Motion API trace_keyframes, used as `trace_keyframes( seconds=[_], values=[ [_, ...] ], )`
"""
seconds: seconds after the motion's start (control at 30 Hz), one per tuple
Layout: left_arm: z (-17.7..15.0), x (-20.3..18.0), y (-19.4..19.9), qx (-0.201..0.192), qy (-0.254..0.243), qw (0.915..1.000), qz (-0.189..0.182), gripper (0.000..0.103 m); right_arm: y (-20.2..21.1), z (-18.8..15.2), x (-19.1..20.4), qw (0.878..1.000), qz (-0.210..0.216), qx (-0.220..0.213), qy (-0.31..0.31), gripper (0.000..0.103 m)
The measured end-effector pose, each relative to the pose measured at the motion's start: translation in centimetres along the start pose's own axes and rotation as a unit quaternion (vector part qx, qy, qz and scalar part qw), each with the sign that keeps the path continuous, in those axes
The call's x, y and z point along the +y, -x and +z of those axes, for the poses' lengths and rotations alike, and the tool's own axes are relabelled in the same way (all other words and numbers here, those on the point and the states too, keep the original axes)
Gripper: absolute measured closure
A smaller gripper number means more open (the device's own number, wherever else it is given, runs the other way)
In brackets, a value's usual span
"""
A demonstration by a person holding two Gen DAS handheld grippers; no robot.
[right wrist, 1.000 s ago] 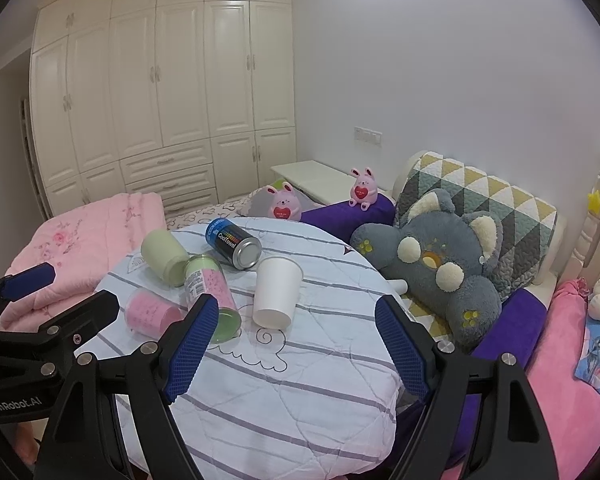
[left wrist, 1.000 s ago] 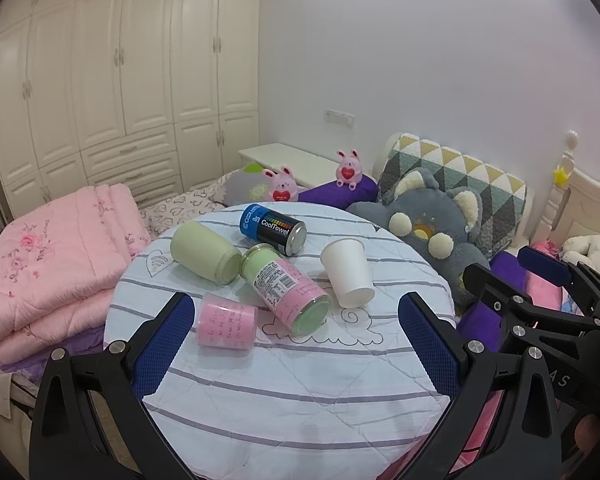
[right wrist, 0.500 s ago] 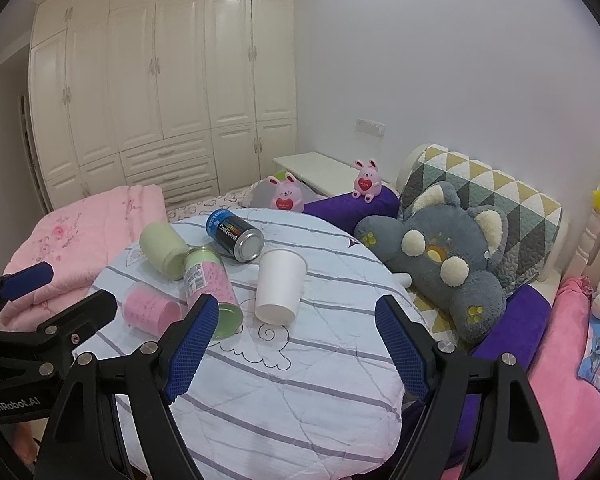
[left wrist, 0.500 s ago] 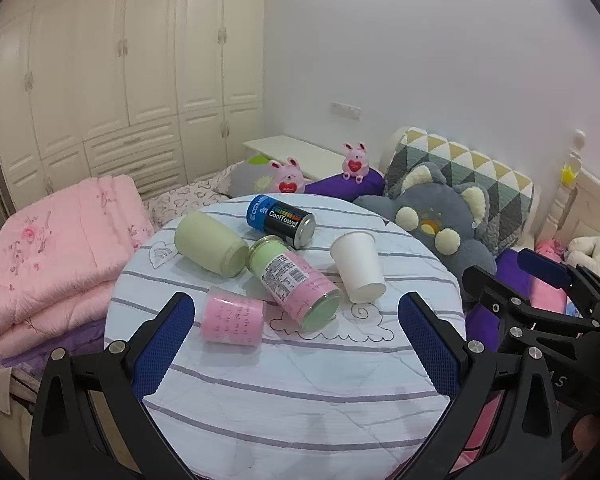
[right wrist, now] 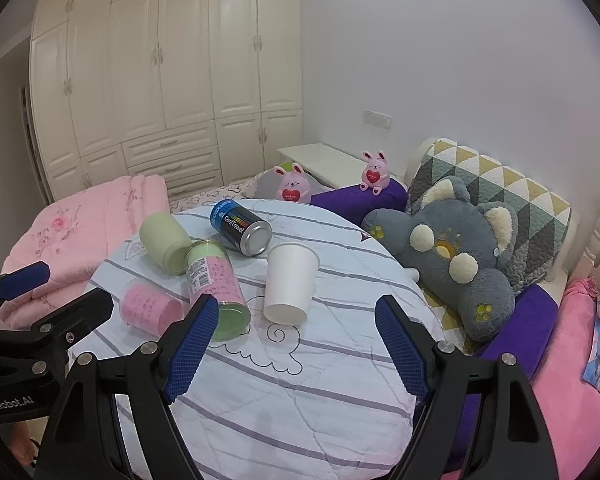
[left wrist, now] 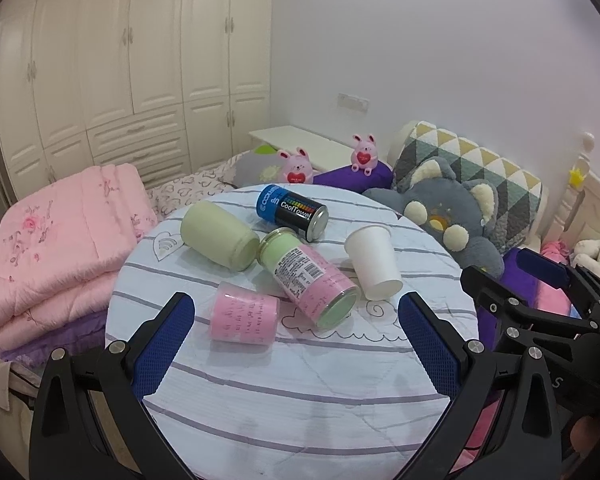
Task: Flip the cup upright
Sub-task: 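Reach the left gripper toward the lying pale green cup and grasp it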
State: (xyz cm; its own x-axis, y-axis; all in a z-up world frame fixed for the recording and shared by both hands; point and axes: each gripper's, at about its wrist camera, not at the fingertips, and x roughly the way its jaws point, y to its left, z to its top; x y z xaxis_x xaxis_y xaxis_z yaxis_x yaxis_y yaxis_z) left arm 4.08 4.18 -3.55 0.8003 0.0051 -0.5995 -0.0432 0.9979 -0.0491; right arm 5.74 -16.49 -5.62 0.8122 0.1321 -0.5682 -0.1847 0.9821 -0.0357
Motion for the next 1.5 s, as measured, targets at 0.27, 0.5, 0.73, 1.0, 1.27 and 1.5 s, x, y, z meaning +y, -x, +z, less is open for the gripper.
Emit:
trace_keyframes(
  seconds=[0.27, 0.5, 0.73, 1.0, 1.27, 1.5],
  values=[
    [0.2, 0.6, -0.7, 0.006, 0.0, 1.0, 0.004, 0.0, -0.5, 0.4, 0.2, 1.0, 0.003, 0.002, 0.0, 0.021],
    [0.0, 1.7, -0.6, 0.011, 0.003, 0.9998, 0.015, 0.0, -1.2, 0.8, 1.1, 1.0, 0.01, 0.007, 0.006, 0.021],
    [-0.2, 2.5, -0.8, 0.017, 0.009, 0.9996, 0.021, 0.0, -1.6, 0.6, 2.1, 1.0, 0.018, 0.011, 0.014, 0.021],
    [1.0, 2.7, -3.7, 0.056, 0.039, 0.9977, 0.002, 0.0, -3.3, 0.7, 1.3, 1.0, 0.014, 0.024, 0.007, 0.021],
    [3.2, 3.3, -9.7, 0.129, 0.095, 0.9869, -0.018, 0.0, -6.6, 1.6, -0.3, 0.999, 0.014, 0.043, -0.004, 0.021],
    [5.7, 6.2, -14.8, 0.172, 0.169, 0.9705, 0.002, 0.0, -10.3, 3.7, -0.6, 0.999, 0.014, 0.049, 0.0, 0.021]
  ],
)
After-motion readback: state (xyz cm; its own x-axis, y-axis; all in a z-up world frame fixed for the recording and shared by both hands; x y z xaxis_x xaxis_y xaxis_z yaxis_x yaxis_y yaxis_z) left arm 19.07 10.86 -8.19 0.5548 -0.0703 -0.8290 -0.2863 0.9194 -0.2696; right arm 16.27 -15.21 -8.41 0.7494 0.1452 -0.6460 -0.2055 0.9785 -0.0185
